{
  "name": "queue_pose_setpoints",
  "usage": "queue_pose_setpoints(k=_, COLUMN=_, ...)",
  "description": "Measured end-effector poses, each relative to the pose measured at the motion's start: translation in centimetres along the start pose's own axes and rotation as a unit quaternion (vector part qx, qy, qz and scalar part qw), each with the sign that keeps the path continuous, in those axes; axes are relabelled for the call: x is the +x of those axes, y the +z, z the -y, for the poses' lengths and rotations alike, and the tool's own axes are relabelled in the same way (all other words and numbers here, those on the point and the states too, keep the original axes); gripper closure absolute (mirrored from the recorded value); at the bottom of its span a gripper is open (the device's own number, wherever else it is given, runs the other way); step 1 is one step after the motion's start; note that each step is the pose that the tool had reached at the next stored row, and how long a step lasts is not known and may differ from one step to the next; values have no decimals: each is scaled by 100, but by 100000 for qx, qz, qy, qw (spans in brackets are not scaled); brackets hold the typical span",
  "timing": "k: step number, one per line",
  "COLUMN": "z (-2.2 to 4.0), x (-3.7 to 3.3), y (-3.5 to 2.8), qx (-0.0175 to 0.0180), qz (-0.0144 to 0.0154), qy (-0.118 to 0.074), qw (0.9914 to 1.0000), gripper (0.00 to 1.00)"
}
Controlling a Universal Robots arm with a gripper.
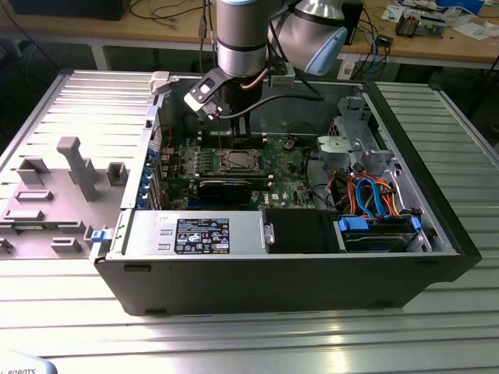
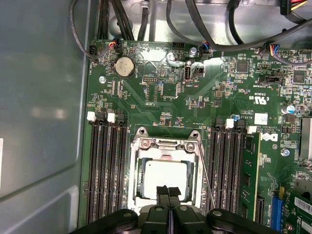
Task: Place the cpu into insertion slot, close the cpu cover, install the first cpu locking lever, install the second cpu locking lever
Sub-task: 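Install the first cpu locking lever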
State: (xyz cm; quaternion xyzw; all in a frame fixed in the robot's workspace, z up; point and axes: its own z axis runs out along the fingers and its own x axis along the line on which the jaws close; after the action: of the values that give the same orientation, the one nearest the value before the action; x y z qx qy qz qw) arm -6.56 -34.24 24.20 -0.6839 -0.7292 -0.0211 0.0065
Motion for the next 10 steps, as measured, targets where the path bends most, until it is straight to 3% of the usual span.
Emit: queue_pose_setpoints(k=10, z=-2, x=3, y=-72, qx=3, qz=1, qy=1, qw=100000, gripper=89)
